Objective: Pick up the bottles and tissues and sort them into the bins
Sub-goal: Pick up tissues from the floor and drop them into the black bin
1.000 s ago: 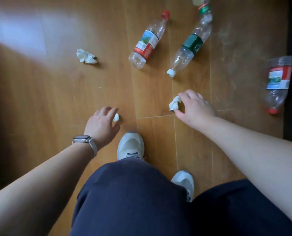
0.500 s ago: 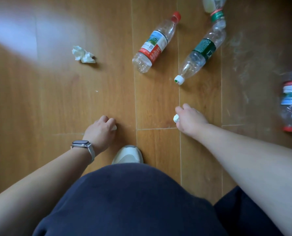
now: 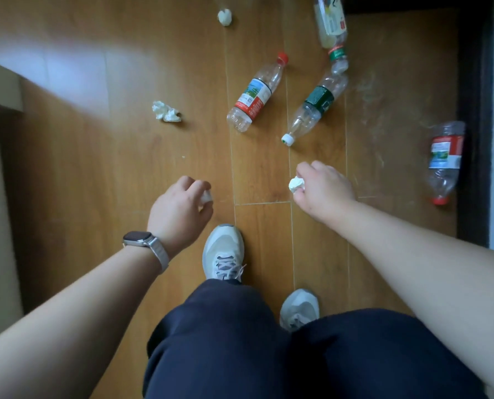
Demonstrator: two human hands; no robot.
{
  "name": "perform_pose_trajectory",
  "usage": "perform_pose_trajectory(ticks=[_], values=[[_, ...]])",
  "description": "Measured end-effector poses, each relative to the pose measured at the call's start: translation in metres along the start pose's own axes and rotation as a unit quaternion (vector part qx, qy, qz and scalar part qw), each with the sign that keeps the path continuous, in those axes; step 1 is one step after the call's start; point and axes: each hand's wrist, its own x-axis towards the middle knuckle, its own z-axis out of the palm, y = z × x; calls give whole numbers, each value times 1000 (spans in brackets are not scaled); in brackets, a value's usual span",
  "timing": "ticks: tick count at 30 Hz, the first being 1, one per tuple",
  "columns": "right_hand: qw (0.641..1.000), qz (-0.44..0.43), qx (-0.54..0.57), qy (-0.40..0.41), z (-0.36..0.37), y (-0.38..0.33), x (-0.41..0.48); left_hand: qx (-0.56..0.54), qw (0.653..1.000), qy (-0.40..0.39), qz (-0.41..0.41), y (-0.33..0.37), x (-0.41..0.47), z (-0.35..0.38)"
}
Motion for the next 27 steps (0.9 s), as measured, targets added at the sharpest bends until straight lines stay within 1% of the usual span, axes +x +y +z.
perform_pose_trajectory(ticks=[5, 8, 13, 18, 21, 27], values=[[998, 17, 41, 33, -51, -2, -55, 4, 999, 30, 31, 43, -18, -69], [996, 27, 66, 45, -82, -8, -92, -5, 999, 48, 25, 68, -34, -110], [990, 9, 109, 84, -148, -26, -158, -17, 996, 82, 23, 114, -65, -187], [975, -7, 174, 141, -227, -39, -231, -30, 995, 96, 26, 171, -91, -268], [971, -3, 174, 166, -276, -42, -277, -47, 994, 100, 24, 209, -108, -314], [964, -8, 130, 230, -369, -40, -369, -63, 987, 121, 81, 270, -145, -401]])
